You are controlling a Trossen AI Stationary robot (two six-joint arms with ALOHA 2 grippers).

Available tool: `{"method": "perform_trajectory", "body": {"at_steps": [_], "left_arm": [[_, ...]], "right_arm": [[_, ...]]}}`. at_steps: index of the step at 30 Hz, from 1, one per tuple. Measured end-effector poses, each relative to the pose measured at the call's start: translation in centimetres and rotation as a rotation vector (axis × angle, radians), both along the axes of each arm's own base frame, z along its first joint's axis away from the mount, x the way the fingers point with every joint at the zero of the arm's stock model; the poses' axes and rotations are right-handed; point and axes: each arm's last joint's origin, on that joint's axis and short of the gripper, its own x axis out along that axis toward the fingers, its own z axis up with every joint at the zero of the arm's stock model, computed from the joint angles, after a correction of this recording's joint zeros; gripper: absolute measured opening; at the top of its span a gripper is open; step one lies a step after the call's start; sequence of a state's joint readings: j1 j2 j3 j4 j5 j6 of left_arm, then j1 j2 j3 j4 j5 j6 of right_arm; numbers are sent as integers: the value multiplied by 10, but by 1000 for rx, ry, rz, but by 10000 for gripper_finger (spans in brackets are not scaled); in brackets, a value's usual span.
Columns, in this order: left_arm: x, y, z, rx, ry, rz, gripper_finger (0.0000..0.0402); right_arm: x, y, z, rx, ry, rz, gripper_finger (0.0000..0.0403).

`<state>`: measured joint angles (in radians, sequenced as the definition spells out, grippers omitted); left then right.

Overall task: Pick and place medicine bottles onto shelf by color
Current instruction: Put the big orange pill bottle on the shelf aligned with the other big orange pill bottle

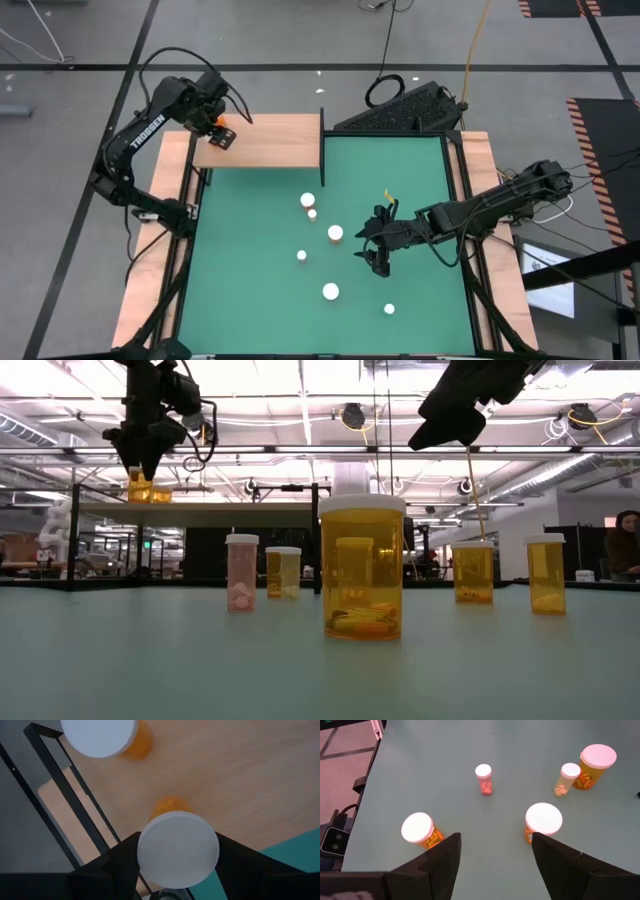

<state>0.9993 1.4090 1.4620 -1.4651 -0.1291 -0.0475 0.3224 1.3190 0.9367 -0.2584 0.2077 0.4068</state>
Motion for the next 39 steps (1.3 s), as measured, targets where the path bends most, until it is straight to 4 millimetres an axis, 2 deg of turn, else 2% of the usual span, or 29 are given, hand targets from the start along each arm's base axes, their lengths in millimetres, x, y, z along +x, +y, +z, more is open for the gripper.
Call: {"method": "perform_trajectory", "body": {"at_steps": [39], "left_arm": [[1, -3, 0, -14, 20, 17, 228]], "right_arm": [[0, 0, 0, 3, 1, 2, 240]]}}
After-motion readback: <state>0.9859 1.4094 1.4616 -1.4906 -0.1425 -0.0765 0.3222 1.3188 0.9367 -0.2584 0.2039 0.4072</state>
